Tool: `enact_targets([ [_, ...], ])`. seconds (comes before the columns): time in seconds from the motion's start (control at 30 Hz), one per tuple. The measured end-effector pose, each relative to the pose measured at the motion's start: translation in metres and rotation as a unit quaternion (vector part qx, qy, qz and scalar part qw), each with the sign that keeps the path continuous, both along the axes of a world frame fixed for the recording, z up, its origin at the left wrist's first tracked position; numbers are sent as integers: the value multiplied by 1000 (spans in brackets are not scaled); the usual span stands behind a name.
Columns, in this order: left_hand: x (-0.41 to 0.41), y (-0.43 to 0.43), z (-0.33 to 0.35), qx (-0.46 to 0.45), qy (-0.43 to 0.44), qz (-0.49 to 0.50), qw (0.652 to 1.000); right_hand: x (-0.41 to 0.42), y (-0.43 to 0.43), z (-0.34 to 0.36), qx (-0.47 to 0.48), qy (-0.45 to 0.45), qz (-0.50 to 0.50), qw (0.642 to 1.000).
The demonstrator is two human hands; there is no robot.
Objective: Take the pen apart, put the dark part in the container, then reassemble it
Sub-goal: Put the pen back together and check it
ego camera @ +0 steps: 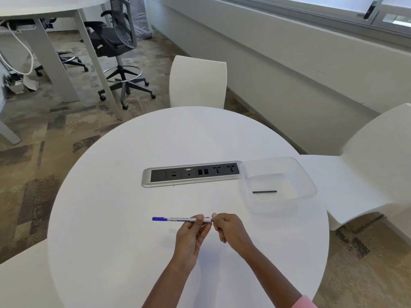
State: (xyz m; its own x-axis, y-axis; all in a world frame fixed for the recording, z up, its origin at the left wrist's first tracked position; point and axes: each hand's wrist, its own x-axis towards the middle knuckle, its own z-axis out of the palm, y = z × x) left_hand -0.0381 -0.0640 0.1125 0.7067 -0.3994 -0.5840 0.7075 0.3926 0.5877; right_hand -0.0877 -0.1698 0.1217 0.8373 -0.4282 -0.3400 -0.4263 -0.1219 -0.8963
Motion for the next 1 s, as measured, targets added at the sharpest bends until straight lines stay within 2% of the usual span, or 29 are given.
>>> enact_targets([
  [0.07, 0, 0, 0, 8, 3, 5, 1000, 1, 1, 1, 8, 11, 10, 1000],
  [0.1, 1, 0, 0, 11, 5, 8, 1000, 0, 3, 2, -24, 17, 20, 999],
  [0.17, 2, 1, 1, 11, 12, 16, 1000, -3, 4, 3, -157, 13, 58, 986],
  [0.23, 3, 2, 3, 10, 19, 23, 1000, -6, 4, 1, -311, -13, 108, 944],
  [0.3, 3, 2, 4, 15, 20, 25, 999, -6, 3, -2, -399, -29, 128, 908],
  [0.4, 3, 2, 3, 20, 19, 22, 999, -7, 0, -5, -444, -35, 147, 883],
  [0.5, 2, 0, 2, 18, 22, 22, 999, -7, -4, -8, -464, -47, 139, 874],
  [0.57, 1, 0, 2, 13, 18, 22, 1000, -6, -4, -7, -431, -59, 126, 891],
  [0.67, 0, -1, 3, 12, 4, 15, 1000, -3, 0, -3, -329, -40, 90, 939],
  [0.77, 1, -2, 2, 19, -10, 8, 1000, 0, 2, 3, -117, -2, 39, 992],
  [0.83, 1, -2, 3, 21, -17, 6, 1000, 4, 1, 4, 42, 8, -2, 999],
  [0.87, 1, -2, 4, 21, -21, 5, 1000, 4, 1, 4, 86, 12, -13, 996],
  [0.93, 3, -2, 6, 23, -29, 6, 999, 4, 3, 6, 96, 14, -15, 995],
  [1.0, 4, -1, 8, 25, -29, 15, 999, 2, 5, 6, 30, 15, -6, 999],
])
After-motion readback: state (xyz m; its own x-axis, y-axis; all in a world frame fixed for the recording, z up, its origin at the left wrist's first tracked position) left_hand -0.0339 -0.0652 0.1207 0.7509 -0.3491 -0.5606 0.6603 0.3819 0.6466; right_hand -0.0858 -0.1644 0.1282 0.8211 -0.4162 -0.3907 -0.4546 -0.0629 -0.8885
